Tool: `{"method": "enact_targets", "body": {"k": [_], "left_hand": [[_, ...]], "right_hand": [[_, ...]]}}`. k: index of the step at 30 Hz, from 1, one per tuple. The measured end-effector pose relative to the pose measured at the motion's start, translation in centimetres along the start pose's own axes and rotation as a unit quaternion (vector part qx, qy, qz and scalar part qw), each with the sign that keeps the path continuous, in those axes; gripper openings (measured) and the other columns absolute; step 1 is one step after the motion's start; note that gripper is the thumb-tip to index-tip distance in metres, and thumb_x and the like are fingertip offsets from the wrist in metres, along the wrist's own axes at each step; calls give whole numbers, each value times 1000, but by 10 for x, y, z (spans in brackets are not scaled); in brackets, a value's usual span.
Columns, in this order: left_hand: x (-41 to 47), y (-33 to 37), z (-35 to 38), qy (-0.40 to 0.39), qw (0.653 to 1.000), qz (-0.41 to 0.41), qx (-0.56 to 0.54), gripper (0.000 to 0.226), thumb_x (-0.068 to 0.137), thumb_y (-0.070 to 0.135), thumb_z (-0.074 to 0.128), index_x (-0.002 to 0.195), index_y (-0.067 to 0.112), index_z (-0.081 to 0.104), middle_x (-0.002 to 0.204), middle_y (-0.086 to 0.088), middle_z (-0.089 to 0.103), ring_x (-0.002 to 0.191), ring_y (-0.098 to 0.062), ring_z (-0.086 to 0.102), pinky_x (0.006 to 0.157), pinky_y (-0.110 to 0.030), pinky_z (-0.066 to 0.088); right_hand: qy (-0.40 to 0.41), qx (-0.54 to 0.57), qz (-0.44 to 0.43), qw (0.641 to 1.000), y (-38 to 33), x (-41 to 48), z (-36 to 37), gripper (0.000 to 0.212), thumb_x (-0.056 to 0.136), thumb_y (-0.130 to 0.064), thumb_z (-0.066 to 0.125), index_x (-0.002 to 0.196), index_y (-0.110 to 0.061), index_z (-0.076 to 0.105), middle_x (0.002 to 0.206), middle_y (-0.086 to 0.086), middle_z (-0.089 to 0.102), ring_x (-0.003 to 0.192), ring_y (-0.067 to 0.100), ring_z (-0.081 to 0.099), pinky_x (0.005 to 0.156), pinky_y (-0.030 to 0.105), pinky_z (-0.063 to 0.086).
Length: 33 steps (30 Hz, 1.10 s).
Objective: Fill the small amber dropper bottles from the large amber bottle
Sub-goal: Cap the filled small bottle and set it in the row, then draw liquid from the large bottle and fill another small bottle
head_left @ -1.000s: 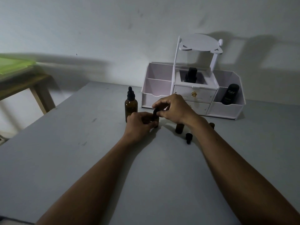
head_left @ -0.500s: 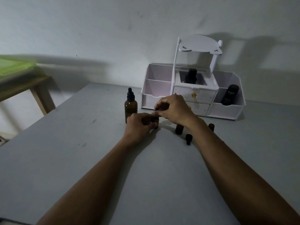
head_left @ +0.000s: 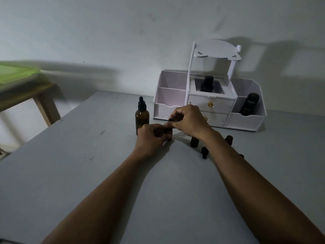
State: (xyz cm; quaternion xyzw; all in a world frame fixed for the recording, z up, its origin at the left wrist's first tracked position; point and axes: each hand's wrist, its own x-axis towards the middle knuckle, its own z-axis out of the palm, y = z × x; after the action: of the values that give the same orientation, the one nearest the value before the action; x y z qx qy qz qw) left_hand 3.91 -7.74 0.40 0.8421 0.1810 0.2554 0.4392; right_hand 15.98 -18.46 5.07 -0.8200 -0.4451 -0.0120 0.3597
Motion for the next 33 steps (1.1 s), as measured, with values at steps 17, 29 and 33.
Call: {"method": "enact_targets", "body": {"k": [17,29,33], "left_hand": [[-4,-7,-50,296,950,90,-44,21,80,44,77,88,24,76,71,14,70,70,-5,68,61,-26,57],[13,-43,-59,67,992,-30,-99,60,78,26,84,133,18,63,116,-2,72,98,-6,70,90,-32,59],[14,-47,-60,67,992,-24,-103,61,77,24,84,134,16,63,116,-5,73,98,-11,71,88,-30,59]], "right_hand": [[115,162,-50,979,-59,31,-2,26,81,-24,81,103,-12,76,88,-2,75,80,7,70,71,8,53],[70,133,-7,989,-71,45,42,27,83,-23,80,107,-10,78,102,4,78,90,11,72,89,25,58],[89,139,-1,986,-73,46,43,17,82,-18,80,96,-8,80,92,4,78,79,9,71,76,14,54]]}}
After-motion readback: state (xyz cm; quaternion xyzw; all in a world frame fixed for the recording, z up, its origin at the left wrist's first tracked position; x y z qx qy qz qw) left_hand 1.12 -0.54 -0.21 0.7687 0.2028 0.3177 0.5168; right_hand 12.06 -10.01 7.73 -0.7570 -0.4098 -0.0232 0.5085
